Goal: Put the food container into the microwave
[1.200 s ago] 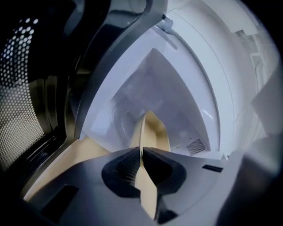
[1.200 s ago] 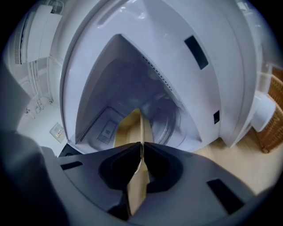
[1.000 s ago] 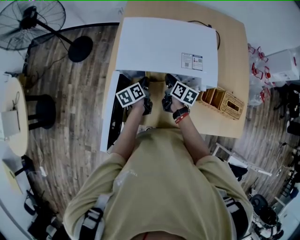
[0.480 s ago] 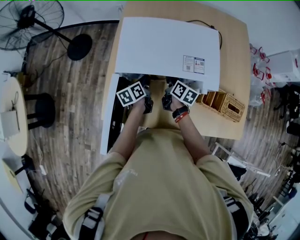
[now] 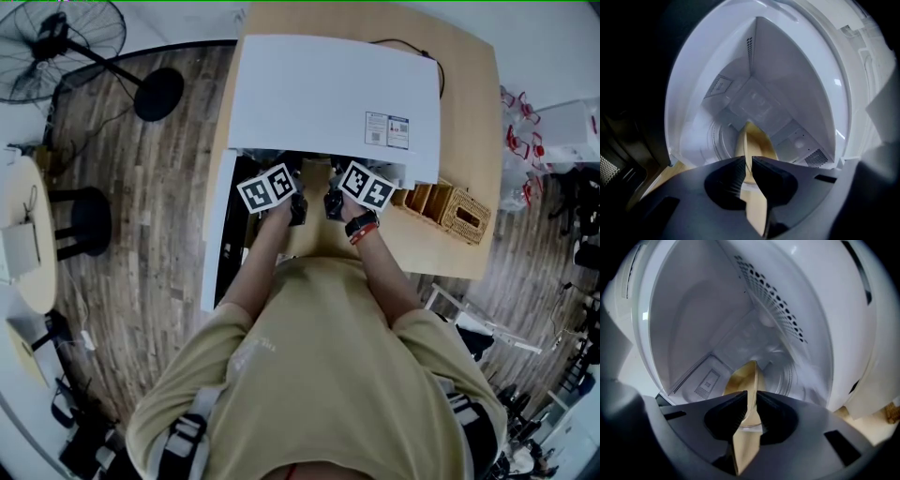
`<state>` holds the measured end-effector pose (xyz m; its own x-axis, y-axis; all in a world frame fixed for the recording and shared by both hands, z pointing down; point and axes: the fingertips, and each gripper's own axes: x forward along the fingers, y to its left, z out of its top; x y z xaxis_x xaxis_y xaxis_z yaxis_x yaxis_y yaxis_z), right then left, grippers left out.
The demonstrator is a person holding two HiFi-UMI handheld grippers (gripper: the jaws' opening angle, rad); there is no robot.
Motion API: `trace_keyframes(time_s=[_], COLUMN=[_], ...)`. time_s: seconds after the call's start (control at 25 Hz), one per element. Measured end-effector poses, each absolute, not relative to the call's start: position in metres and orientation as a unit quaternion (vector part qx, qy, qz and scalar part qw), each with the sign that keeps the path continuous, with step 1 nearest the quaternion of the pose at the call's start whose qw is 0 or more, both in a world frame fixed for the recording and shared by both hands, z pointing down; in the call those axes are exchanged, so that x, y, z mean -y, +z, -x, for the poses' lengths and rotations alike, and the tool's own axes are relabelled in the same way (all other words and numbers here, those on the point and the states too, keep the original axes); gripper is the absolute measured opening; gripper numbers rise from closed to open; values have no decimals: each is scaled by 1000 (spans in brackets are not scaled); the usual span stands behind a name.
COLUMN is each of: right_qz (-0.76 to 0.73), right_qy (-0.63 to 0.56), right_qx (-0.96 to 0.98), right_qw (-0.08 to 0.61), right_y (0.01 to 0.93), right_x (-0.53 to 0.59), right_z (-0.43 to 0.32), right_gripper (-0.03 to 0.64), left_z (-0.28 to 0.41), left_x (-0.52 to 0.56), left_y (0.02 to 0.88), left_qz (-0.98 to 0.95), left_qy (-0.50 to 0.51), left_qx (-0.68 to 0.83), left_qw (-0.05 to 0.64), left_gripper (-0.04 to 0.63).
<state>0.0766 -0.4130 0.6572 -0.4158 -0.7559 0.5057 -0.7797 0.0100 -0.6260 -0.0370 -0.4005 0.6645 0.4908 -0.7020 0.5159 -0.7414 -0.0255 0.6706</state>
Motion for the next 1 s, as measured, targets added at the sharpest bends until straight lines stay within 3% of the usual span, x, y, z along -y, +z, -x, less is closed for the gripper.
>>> trace_keyframes(time_s=[0.12,0.24,1.0], right_qz=[-537,-543,-538], right_qy=[440,433,389], right_qx=[719,719,747], right_qw=[21,24,30], right_y=[655,655,631], right_x=[412,409,360], right_z=[-73,-75,-74], right_gripper=[136,152,150], left_z=[37,34,36], left_x=[400,397,348], left_y=[664,665,642], left_qz=[-720,-724,-748], left_qy=[31,40,65], left_qx=[511,507,504], left_qw=[469,466,426], left_gripper=[52,203,206])
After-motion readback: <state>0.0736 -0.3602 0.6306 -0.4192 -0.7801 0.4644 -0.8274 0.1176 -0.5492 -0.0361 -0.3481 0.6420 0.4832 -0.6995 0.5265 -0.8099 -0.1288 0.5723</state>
